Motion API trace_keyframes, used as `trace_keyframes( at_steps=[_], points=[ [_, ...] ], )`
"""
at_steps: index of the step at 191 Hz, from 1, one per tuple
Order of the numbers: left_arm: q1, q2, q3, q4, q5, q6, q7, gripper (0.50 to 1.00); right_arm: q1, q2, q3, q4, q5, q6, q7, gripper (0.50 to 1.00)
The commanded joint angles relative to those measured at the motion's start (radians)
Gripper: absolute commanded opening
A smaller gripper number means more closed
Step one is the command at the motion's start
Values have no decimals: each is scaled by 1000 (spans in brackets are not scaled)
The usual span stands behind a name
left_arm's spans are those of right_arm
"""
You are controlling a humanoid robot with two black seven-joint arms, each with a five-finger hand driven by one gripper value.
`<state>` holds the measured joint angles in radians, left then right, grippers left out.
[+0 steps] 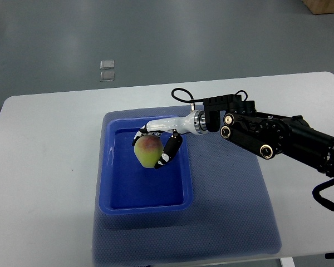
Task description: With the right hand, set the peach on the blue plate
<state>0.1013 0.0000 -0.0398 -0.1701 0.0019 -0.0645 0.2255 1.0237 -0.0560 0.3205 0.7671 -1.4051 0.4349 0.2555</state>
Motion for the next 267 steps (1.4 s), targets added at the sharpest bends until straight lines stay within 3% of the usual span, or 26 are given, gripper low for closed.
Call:
trace_keyframes(
  at_steps=[1,63,81,90,113,127,188,214,241,267],
  points=[
    [0,0,0,1,0,0,0,1000,-1,-2,-1,0,0,15,-1,930],
    [0,0,0,1,1,-1,0,1000,26,-22,29,0,41,41,2,932],
    [0,0,0,1,1,-1,0,1000,21,-59,114,0,166,119,-7,932],
    [0,0,0,1,1,-1,3,1000,18,-74,152,0,250,174,-39,932],
    [0,0,0,4,1,-1,3,1000,13,-128,195,-2,449,176,-180,934],
    [0,0,0,1,1,-1,3,1000,12,-168,198,-8,593,176,-234,934],
    [0,0,1,-5,1,-3,6,1000,-116,-306,230,-26,1077,176,-248,934],
    [0,0,1,-5,1,-3,6,1000,-174,-311,259,-84,1241,137,-248,932],
    [0,0,3,-6,1,-5,6,1000,-217,-304,259,-117,1407,8,-262,934],
    [0,0,3,-6,1,-3,6,1000,-254,-303,259,-117,1483,-4,-262,934]
  ],
)
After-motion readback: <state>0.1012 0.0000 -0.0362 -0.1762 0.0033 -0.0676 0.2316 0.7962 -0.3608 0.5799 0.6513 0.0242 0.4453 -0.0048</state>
